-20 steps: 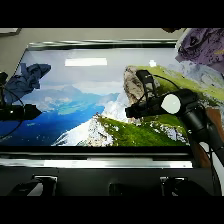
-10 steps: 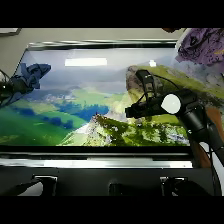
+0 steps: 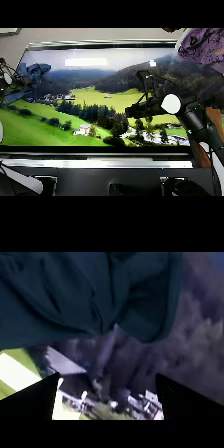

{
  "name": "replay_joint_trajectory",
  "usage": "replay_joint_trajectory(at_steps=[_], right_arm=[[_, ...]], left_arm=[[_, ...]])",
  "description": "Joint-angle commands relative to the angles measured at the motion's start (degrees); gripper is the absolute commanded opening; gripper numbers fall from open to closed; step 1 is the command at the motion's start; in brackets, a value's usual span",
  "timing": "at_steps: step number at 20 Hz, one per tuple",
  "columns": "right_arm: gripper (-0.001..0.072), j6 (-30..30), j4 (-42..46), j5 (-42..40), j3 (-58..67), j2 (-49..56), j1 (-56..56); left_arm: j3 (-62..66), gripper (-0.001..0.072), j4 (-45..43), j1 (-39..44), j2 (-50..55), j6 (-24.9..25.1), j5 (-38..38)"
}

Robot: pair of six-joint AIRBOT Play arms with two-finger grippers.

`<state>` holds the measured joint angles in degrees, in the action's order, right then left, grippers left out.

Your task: Fold the clothes and pants, and hang the long-sleeved shirts on hangers.

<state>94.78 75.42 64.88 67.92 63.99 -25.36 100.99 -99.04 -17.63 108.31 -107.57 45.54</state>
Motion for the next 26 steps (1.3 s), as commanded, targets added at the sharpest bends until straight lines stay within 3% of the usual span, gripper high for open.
replay_joint_trajectory(at_steps=[1, 6, 7, 9, 10, 13, 15, 17, 19, 20, 26], right_arm=[[0.0029, 1.0, 0.1, -0.5, 0.0, 0.0, -0.1], [0.0029, 1.0, 0.2, -0.5, 0.0, 0.0, -0.1], [0.0029, 1.0, 0.2, -0.5, 0.0, 0.0, -0.1], [0.0029, 1.0, 0.2, -0.5, 0.0, 0.0, -0.1], [0.0029, 1.0, 0.2, -0.5, 0.0, 0.0, -0.1], [0.0029, 1.0, 0.3, -0.5, 0.0, 0.0, -0.1], [0.003, 1.1, 0.3, -0.2, 0.0, 0.0, -0.1], [0.0032, 1.4, 0.8, 0.0, 0.0, -0.1, -0.1], [0.0121, 3.5, 3.0, 0.2, 0.0, -0.1, -0.1], [0.0148, 4.4, 4.7, 0.9, 0.1, -0.2, -0.1], [0.0147, 4.5, 16.7, 7.2, 0.1, -3.2, -0.1]], left_arm=[[2.1, 0.072, 0.0, -1.7, 7.2, -4.4, -12.3], [2.2, 0.072, 0.1, -2.6, 11.1, -10.1, -21.6], [2.2, 0.0659, 0.1, -2.6, 11.5, -10.1, -21.5], [2.7, 0.0072, 1.0, -2.7, 11.3, -10.0, -18.8], [3.8, 0.0014, 2.6, -2.7, 11.0, -9.9, -16.3], [8.7, 0.0012, 6.3, -2.6, 8.8, -8.6, -4.6], [9.7, 0.001, 10.1, -2.2, 4.9, -3.2, 0.9], [9.6, 0.0009, 11.7, -1.0, -1.2, -1.7, 7.4], [9.6, 0.0009, 11.7, 1.3, -7.5, -1.7, 13.9], [9.6, 0.0009, 12.0, 3.0, -10.9, -1.6, 17.7], [9.6, 0.0011, 21.2, 20.5, -23.3, -1.8, 34.9]])
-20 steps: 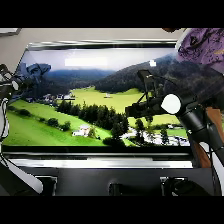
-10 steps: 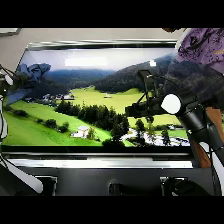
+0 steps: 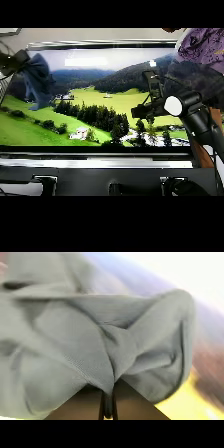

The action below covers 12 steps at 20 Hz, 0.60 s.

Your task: Fold the clothes and pants, and hang the long-sleeved shirts on hangers.

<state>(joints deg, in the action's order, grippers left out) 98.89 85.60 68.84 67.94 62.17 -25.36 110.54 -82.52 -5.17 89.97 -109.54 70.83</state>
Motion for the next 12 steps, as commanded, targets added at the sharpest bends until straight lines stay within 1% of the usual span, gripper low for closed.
replay_joint_trajectory(at_steps=[1, 3, 6, 8, 10, 11, 12], right_arm=[[0.0147, 0.4, 8.3, 4.6, 0.1, -2.3, -0.1], [0.0147, 1.1, 11.6, 7.8, 0.1, -4.1, -0.1], [0.0147, 3.0, 16.1, 12.3, 0.1, -6.7, -0.1], [0.0147, 3.0, 17.6, 14.1, 0.1, -8.3, -0.1], [0.0151, 3.0, 17.4, 14.6, 0.1, -9.5, -0.1], [0.0196, 3.0, 17.3, 15.0, 0.1, -9.6, -0.1], [0.0336, 3.2, 17.3, 15.3, 0.1, -9.7, -0.1]], left_arm=[[0.1, 0.0011, 5.2, 12.8, -5.3, -0.2, 11.1], [-0.4, 0.0011, 5.2, 22.8, -5.1, -2.4, 11.2], [-3.3, 0.0011, 4.9, 36.4, -3.1, -6.8, 7.6], [-6.1, 0.0012, 2.8, 43.0, 0.0, -10.0, 6.0], [-8.6, 0.0029, 2.1, 46.2, 3.5, -12.1, 6.1], [-8.8, 0.0153, 2.2, 46.5, 4.7, -12.2, 6.7], [-8.8, 0.0359, 2.2, 46.2, 5.2, -12.2, 7.2]])
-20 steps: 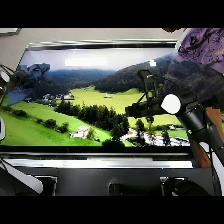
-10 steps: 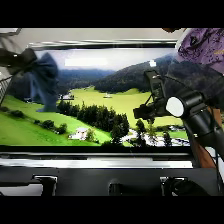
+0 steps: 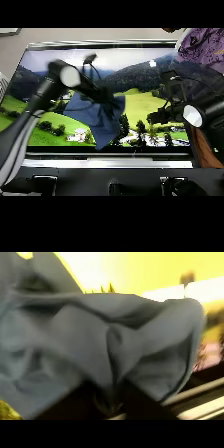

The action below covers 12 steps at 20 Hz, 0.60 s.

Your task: Fold the clothes and pants, and hang the long-sleeved shirts on hangers.

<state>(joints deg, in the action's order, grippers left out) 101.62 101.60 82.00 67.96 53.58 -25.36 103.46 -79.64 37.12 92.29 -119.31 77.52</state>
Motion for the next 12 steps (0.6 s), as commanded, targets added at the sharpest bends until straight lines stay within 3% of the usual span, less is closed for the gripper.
replay_joint_trajectory(at_steps=[1, 2, 6, 9, 12], right_arm=[[0.0425, 2.3, 1.3, 2.3, 0.0, -1.1, -0.1], [0.0423, 2.9, 1.7, 2.3, 0.0, -1.1, 0.0], [0.0424, 6.2, -1.7, 0.2, -0.3, -1.1, 9.1], [0.0423, 6.6, -28.3, -9.7, -8.0, -1.0, 19.4], [0.0425, 3.4, -46.8, -21.4, -22.9, 0.6, 15.8]], left_arm=[[-1.6, 0.0552, -0.7, 2.9, 2.4, -1.5, 0.7], [-1.3, 0.0633, -0.8, 1.3, 1.6, 0.2, 1.4], [-1.2, 0.0621, -5.1, -9.9, -5.1, 5.9, 5.3], [-1.2, 0.0621, -5.9, -18.4, -7.5, 11.9, 7.7], [-1.6, 0.0621, -5.9, -25.3, -7.1, 13.1, 8.6]])
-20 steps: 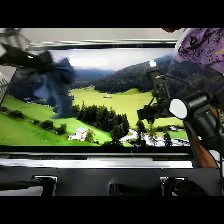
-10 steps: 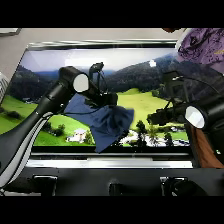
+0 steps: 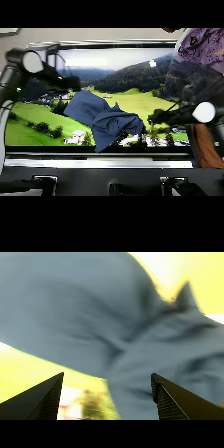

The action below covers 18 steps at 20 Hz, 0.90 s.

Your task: Fold the clothes and pants, and hang the long-sleeved shirts on hangers.

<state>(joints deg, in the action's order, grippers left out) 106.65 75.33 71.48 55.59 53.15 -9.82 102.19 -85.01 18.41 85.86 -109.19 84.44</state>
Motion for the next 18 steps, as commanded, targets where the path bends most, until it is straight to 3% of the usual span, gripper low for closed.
replay_joint_trajectory(at_steps=[1, 3, 9, 14, 16, 17, 18], right_arm=[[0.0432, -2.6, -24.2, -13.9, -14.5, 2.1, -2.5], [0.0499, -4.9, -29.8, -21.1, -20.4, 4.5, -9.6], [0.0497, -5.0, -38.7, -38.3, -22.1, 16.9, -25.3], [0.0476, -13.4, -48.3, -44.7, -22.0, 22.3, -26.4], [0.038, -13.3, -48.3, -46.6, -22.0, 22.7, -26.4], [0.0377, -13.3, -48.3, -47.1, -22.0, 23.1, -26.4], [0.0308, -13.3, -48.3, -47.2, -22.0, 23.5, -26.4]], left_arm=[[-0.3, 0.0621, -0.6, -8.3, -0.5, 3.0, 1.7], [-0.3, 0.0621, -0.6, -11.2, 0.1, 3.0, 1.7], [-0.3, 0.0621, -0.6, -15.3, 0.8, 3.0, 1.7], [-0.3, 0.0621, -1.2, -15.6, 0.8, 3.0, 1.7], [-0.3, 0.0621, -1.2, -15.6, 0.8, 2.9, 1.7], [-0.3, 0.0621, -1.2, -15.6, 0.8, 2.9, 1.9], [-0.3, 0.0614, -1.2, -15.6, 0.8, 2.6, 2.6]])
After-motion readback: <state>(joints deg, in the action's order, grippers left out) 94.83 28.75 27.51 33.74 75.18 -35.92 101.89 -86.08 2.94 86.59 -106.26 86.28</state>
